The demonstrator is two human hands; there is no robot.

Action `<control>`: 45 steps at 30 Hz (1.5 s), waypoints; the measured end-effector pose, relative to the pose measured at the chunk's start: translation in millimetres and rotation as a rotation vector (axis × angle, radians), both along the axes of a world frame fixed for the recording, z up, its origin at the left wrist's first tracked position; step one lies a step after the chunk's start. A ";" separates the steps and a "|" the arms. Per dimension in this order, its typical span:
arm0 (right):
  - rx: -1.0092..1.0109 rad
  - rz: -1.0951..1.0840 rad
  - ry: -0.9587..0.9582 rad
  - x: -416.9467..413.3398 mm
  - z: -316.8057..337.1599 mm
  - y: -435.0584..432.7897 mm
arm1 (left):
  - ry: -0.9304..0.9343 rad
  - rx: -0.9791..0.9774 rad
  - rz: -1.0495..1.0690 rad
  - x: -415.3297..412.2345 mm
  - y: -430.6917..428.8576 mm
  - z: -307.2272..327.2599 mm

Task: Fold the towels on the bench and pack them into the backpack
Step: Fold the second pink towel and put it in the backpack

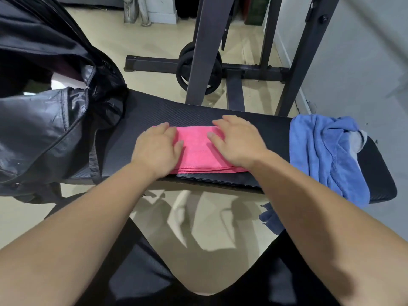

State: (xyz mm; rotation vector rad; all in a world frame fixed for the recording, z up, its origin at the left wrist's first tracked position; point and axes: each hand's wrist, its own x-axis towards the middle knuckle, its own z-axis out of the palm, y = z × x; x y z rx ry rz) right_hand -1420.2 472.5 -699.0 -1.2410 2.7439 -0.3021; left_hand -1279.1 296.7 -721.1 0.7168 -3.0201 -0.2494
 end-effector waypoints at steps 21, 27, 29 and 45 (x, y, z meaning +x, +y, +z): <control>0.152 -0.007 0.074 17.5 -46.0 -25.1 | 0.087 0.166 0.495 6.4 -27.9 -16.9; 0.134 0.000 0.014 37.6 -72.7 -33.4 | 0.028 0.233 0.507 2.2 -41.2 -22.6; 0.127 -0.003 0.014 37.5 -73.1 -32.5 | 0.049 0.312 0.526 0.0 -43.5 -24.9; 0.158 -0.053 -0.040 43.0 -70.0 -30.9 | 0.409 0.716 0.619 -1.3 -37.1 -12.0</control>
